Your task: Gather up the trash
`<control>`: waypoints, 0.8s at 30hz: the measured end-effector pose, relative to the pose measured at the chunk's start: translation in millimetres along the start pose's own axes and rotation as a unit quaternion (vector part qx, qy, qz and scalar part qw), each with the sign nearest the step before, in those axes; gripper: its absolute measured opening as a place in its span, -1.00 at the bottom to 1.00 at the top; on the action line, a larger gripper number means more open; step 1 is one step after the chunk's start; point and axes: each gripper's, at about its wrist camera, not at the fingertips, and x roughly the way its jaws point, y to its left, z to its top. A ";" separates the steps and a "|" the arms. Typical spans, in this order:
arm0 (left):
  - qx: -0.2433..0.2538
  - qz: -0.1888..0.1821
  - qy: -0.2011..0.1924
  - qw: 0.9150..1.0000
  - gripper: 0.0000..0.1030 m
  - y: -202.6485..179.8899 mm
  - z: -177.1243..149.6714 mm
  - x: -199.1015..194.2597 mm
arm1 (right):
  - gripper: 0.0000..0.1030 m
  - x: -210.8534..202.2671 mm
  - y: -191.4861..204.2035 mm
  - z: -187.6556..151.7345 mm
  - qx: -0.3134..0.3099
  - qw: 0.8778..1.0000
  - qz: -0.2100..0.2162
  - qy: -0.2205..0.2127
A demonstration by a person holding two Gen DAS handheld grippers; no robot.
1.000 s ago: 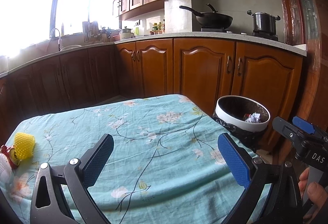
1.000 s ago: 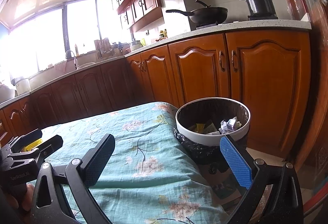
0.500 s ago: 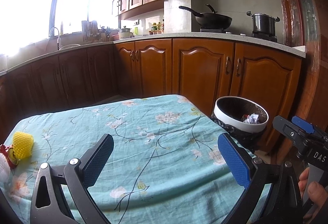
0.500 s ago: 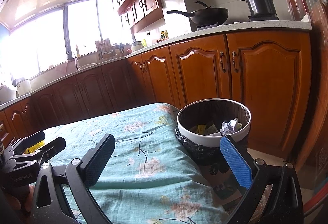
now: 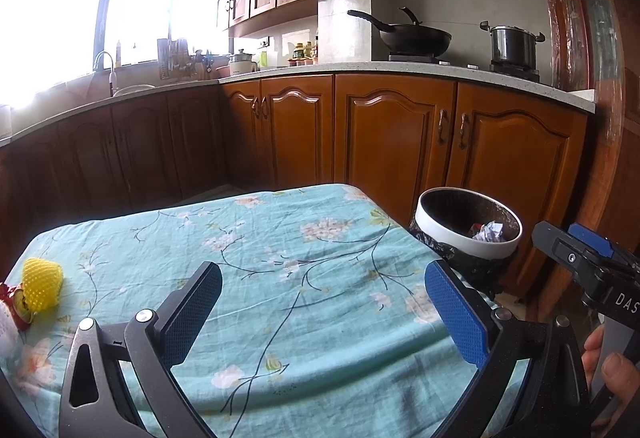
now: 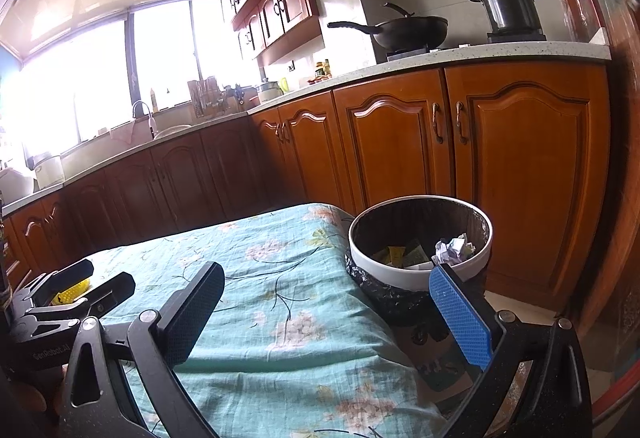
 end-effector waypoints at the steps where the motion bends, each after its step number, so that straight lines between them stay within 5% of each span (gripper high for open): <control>1: 0.000 0.000 0.000 1.000 0.99 0.1 0.2 0.1 | 1.00 0.3 0.2 0.4 0.000 1.000 0.001 0.000; 24: 0.002 -0.003 0.003 1.000 0.99 -2.7 0.2 3.3 | 1.00 3.7 -2.5 2.2 0.007 1.000 0.006 0.005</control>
